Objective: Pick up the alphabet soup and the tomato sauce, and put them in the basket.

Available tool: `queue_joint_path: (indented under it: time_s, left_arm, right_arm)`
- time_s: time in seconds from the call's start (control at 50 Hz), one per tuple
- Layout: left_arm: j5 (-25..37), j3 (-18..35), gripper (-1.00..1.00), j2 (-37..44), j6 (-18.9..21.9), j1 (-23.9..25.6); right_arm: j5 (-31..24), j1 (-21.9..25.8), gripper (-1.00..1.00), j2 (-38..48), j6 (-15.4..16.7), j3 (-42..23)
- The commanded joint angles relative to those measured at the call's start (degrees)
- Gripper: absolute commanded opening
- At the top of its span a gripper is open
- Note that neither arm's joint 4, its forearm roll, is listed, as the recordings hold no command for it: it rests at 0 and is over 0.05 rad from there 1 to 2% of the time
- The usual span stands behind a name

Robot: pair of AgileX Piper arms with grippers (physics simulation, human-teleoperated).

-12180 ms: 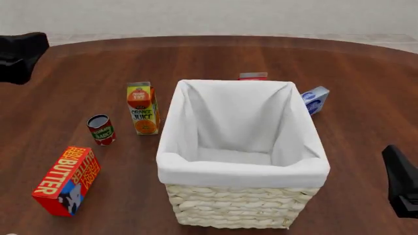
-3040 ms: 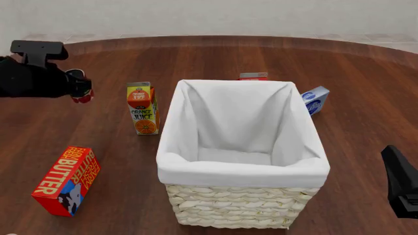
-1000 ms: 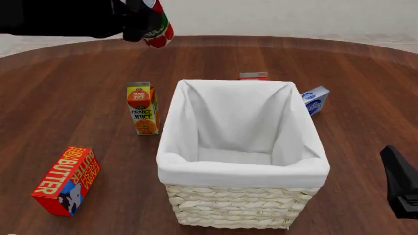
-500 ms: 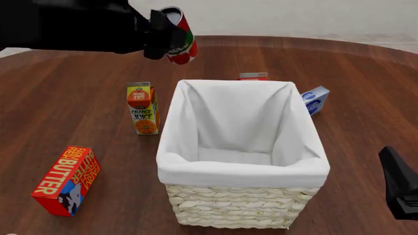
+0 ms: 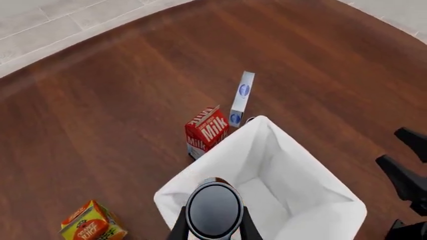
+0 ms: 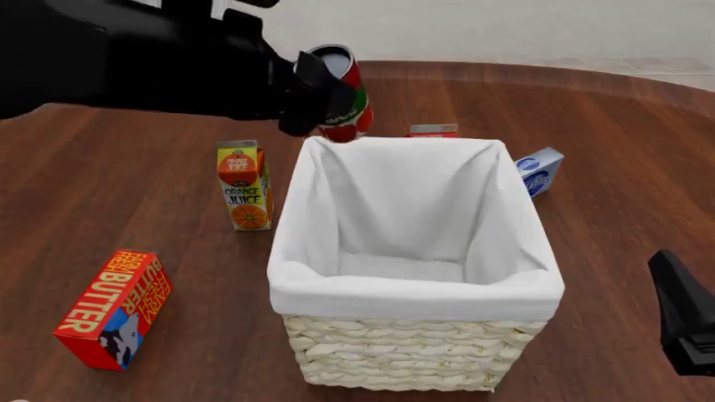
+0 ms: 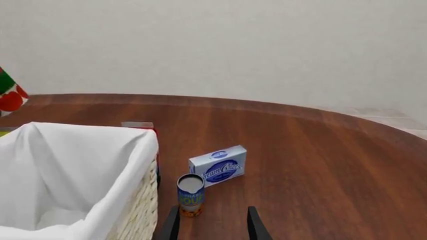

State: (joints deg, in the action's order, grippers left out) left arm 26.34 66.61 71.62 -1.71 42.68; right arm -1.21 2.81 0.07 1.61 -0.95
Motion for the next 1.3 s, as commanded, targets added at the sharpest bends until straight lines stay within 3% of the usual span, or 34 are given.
queue_joint_path:
  time_s: [0.02,1.3]
  left_arm:
    - [0.7,0.2,-1.0,1.0,1.2,2.0]
    - [5.2,-3.3,-1.0,5.9,1.9,7.0]
  right_arm:
    - [-0.1,0.0,1.0,0.0,-0.1,-0.1]
    - [0.1,0.2,1.0,0.0,-0.2,0.0]
